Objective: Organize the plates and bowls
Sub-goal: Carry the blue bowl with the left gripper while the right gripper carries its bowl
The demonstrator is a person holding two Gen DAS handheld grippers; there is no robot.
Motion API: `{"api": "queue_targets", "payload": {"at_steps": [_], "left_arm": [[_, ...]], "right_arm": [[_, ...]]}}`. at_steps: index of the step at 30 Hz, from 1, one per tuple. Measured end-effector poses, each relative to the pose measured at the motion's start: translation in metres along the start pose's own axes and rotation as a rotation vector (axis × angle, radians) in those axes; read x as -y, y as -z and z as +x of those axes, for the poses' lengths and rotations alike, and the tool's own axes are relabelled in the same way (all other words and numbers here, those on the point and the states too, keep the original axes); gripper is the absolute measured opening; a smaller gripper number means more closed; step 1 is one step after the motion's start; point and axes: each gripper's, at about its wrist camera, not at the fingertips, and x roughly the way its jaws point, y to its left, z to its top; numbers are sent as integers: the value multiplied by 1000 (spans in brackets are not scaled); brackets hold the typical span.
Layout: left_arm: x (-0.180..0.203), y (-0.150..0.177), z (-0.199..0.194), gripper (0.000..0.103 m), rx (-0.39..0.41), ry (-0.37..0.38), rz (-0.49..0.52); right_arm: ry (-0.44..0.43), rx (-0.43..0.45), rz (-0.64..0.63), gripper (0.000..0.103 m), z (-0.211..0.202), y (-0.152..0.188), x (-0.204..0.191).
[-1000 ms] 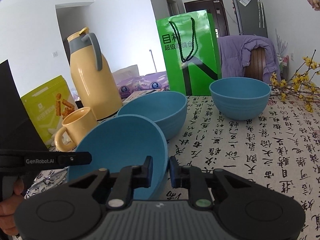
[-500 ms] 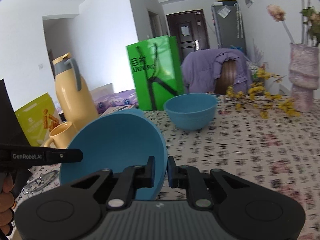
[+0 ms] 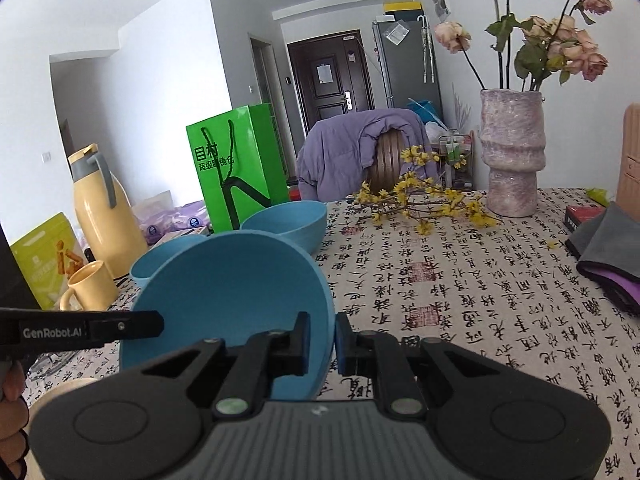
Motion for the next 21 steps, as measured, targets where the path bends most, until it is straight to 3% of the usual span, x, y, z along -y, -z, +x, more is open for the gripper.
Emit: {"api": "queue_targets", "payload": {"at_steps": [10, 21], "left_arm": [[11, 14, -21, 13, 1, -2, -18], [19, 69, -68, 13, -33, 20, -66]], "right_arm": [[-8, 6, -8, 13, -26, 7, 0], [-6, -55, -6, 13, -82, 51, -7]]}}
